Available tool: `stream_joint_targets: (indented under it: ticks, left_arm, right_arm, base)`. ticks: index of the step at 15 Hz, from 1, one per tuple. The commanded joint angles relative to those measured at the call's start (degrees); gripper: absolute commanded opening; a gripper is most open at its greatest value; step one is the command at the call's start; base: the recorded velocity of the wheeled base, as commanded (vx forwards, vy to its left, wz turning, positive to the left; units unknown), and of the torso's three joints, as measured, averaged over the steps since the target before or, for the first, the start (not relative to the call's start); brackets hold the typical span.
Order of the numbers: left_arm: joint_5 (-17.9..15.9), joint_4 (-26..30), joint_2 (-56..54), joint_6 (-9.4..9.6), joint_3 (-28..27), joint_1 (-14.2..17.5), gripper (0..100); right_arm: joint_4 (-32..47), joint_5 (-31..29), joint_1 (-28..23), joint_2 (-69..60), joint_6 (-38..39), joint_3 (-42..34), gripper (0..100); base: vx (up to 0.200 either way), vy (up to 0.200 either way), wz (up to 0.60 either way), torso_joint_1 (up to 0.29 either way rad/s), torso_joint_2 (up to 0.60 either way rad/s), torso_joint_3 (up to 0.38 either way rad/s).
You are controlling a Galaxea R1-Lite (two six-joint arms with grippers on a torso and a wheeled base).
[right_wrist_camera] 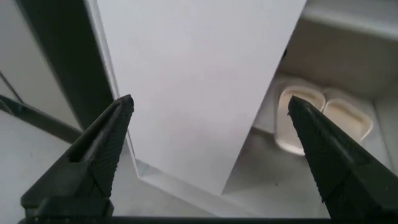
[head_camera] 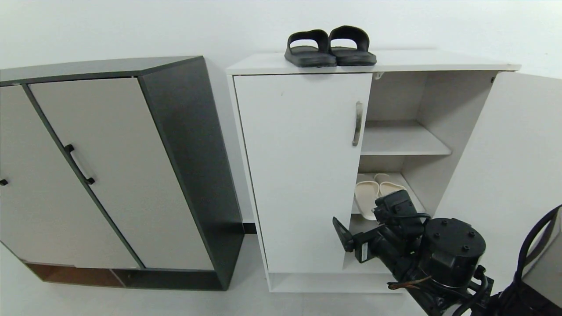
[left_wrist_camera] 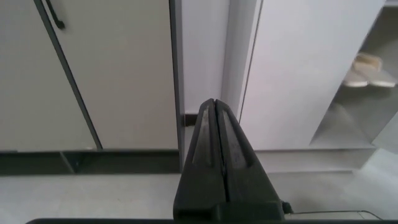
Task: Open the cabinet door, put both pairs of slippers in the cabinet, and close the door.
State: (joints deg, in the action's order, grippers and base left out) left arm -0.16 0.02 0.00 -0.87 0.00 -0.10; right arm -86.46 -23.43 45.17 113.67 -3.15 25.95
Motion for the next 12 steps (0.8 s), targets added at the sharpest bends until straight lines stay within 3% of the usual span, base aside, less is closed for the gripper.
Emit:
stream_joint_targets:
  ticks: [1, 10, 12]
  left_arm:
    - [0.0, -0.1, 0.1, -0.01, 0.0, 0.0, 0]
    - [-0.1, -0.1, 0.1, -0.01, 0.0, 0.0, 0]
    - [-0.1, -0.1, 0.1, -0.01, 0.0, 0.0, 0]
  right_arm:
    - [-0.1, 0.0, 0.0, 0.2, 0.0, 0.0, 100]
    - [-0.2, 0.1, -0.4, 0.4, 0.0, 0.0, 100]
    - [-0.2, 0.1, -0.4, 0.4, 0.0, 0.0, 100]
  base:
    - [0.0, 0.0, 0.0, 0.232, -0.23, -0.281]
    - [0.0, 0.0, 0.0, 0.172, -0.56, -0.227]
    - [0.0, 0.0, 0.0, 0.376, -0.48, -0.247]
